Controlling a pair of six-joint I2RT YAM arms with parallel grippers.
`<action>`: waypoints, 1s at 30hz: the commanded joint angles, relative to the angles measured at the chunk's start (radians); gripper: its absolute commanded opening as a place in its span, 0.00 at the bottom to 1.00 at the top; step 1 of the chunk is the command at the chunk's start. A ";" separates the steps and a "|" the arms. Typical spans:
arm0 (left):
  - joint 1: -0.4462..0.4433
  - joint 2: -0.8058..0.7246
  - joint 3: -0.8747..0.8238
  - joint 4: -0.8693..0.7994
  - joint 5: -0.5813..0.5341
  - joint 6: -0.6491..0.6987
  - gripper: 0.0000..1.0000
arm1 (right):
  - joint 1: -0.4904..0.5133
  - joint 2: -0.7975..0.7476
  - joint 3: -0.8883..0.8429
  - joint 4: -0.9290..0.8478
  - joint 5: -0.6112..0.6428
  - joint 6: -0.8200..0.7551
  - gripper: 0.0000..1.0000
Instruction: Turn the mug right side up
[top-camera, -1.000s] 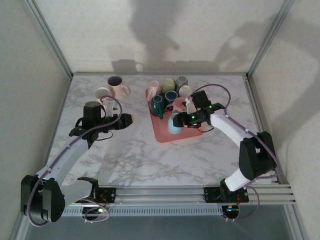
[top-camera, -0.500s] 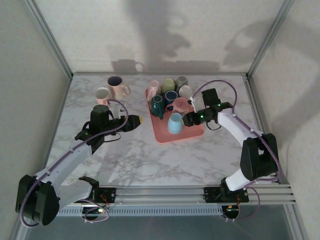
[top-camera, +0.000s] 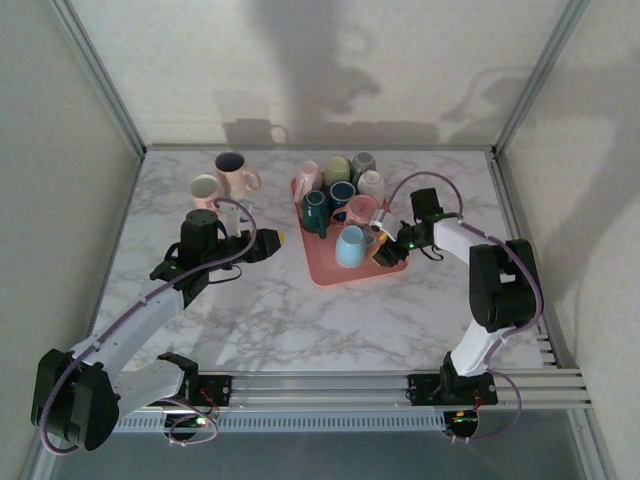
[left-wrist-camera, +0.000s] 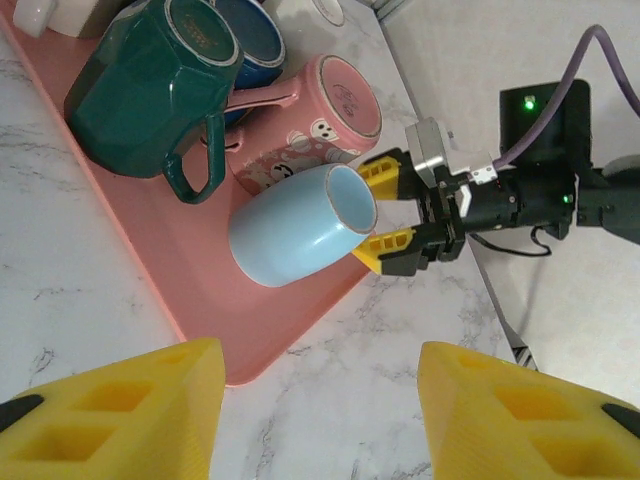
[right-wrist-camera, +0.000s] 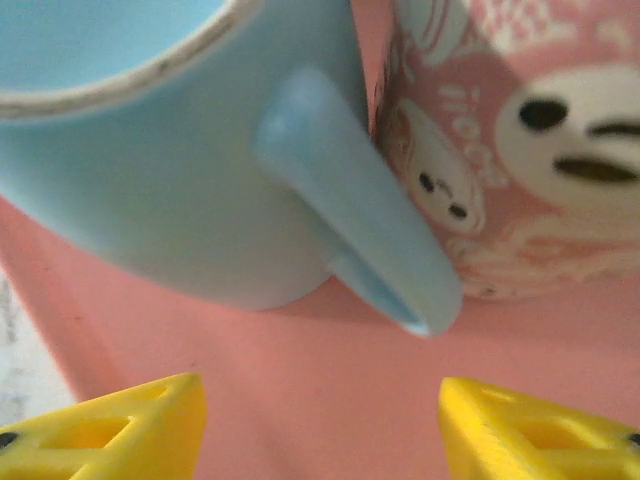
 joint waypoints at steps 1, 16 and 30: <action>-0.009 0.006 0.004 0.014 0.007 0.027 0.53 | -0.001 0.042 0.067 -0.062 -0.022 -0.162 0.64; -0.009 0.040 0.020 -0.011 0.021 0.059 0.53 | 0.023 0.044 0.051 -0.005 -0.036 -0.196 0.60; -0.010 0.058 0.015 0.018 0.032 0.062 0.53 | 0.071 0.010 0.027 -0.033 -0.021 -0.199 0.60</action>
